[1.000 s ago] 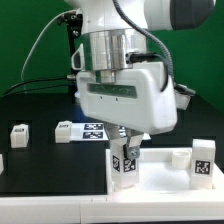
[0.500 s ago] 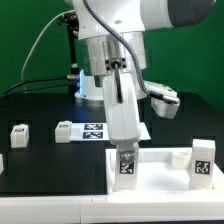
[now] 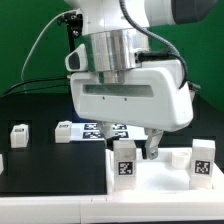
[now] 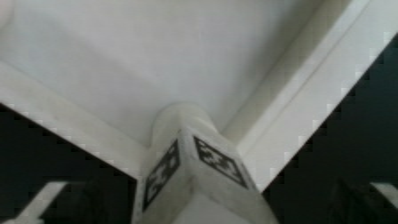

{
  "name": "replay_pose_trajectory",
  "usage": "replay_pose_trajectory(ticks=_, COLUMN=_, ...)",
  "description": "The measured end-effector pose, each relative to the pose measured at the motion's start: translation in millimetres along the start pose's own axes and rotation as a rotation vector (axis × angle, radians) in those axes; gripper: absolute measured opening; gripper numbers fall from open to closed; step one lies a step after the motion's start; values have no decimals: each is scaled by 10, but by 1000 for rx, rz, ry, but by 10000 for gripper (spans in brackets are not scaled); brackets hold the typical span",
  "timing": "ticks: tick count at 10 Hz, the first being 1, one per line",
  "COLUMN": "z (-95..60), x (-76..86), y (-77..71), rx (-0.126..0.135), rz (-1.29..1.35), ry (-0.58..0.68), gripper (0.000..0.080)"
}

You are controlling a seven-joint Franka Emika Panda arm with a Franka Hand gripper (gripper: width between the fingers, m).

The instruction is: Assemble square table

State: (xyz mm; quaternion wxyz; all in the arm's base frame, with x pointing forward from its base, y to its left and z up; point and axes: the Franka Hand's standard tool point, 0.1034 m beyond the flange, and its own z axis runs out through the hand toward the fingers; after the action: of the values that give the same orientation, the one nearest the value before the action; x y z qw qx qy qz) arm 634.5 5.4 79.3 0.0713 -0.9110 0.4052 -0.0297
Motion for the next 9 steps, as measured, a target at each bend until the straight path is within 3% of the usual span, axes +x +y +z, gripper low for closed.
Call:
replay_pose_trajectory(ticks=2, z=2, x=9, y=11, rx=-2, rz=-149, ry=1, gripper=646)
replay_pose_trajectory(ticks=4, z=-2, x=51, y=-28, rx=-37, rz=-552, ry=46, gripper=648)
replay_pose_trajectory(ticks=5, z=5, x=38, y=-59, rx=-43, rz=-617, ry=58, gripper=648)
replay_pose_trajectory(ticks=6, z=4, x=46, y=-49, rx=-42, rz=-577, ry=58, gripper=528)
replay_pose_trajectory(ticks=7, z=4, x=51, y=-44, rx=-42, rz=-576, ry=58, gripper=528)
replay_pose_trajectory(ticks=8, z=5, x=48, y=-46, rx=-40, rz=-550, ry=58, gripper=378)
replay_pose_trajectory(ticks=9, z=3, x=65, y=-29, rx=-40, rz=-439, ry=62, gripper=296)
